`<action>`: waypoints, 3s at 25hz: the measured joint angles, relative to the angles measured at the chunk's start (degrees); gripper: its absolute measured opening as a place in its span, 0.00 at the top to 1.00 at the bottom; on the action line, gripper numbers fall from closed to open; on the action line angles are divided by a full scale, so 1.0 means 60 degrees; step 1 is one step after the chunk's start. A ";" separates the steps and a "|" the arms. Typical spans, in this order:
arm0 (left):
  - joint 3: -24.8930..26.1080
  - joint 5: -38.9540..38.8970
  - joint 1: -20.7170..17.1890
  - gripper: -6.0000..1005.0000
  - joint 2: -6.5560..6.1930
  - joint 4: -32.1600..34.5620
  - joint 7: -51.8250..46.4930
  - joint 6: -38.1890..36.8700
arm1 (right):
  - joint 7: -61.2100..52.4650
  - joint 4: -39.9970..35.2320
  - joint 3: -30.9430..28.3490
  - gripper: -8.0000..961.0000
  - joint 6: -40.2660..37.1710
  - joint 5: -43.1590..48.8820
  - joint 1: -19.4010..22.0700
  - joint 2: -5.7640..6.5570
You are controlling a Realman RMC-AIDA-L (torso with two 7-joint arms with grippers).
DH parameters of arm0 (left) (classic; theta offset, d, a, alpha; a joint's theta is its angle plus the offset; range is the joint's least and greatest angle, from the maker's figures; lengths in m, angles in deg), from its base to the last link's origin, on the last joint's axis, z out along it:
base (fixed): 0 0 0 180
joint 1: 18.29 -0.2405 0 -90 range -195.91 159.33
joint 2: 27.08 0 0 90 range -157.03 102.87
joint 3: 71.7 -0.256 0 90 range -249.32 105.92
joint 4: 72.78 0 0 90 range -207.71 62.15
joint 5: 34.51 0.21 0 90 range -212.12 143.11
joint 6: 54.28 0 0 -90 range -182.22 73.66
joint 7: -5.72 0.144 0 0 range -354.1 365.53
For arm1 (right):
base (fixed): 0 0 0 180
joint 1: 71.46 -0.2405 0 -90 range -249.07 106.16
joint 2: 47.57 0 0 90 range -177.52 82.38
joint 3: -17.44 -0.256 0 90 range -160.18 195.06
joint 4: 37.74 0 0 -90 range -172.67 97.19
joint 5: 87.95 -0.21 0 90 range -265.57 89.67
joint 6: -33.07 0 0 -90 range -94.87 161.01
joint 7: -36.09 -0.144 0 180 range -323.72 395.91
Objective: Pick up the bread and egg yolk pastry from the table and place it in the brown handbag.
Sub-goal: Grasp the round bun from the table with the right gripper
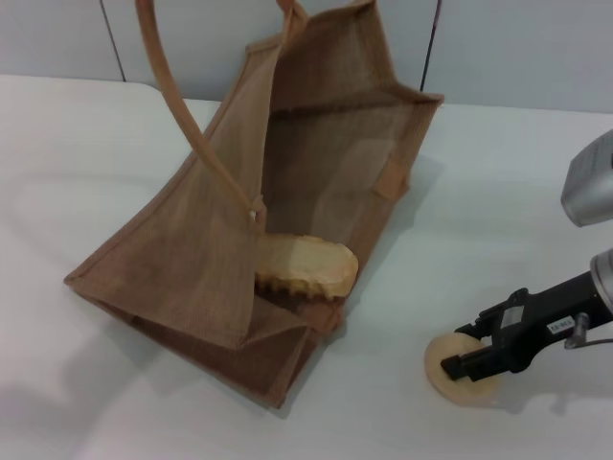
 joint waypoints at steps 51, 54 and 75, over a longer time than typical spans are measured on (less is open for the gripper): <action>-0.0021 0.0045 0.0132 0.88 0.0001 -0.0278 0.0102 0.0025 | -0.0185 0.0630 -0.0232 0.48 -0.0439 0.0129 -0.0306 0.0010; -0.0018 0.0045 0.0132 0.88 0.0001 -0.0278 0.0102 0.0021 | -0.0184 0.0756 -0.0407 0.48 -0.0358 0.0164 -0.0340 0.0021; -0.0005 0.0061 0.0132 0.88 -0.0007 -0.0277 0.0102 0.0025 | -0.0314 0.1245 -0.0493 0.48 -0.0132 0.0879 -0.0759 -0.0016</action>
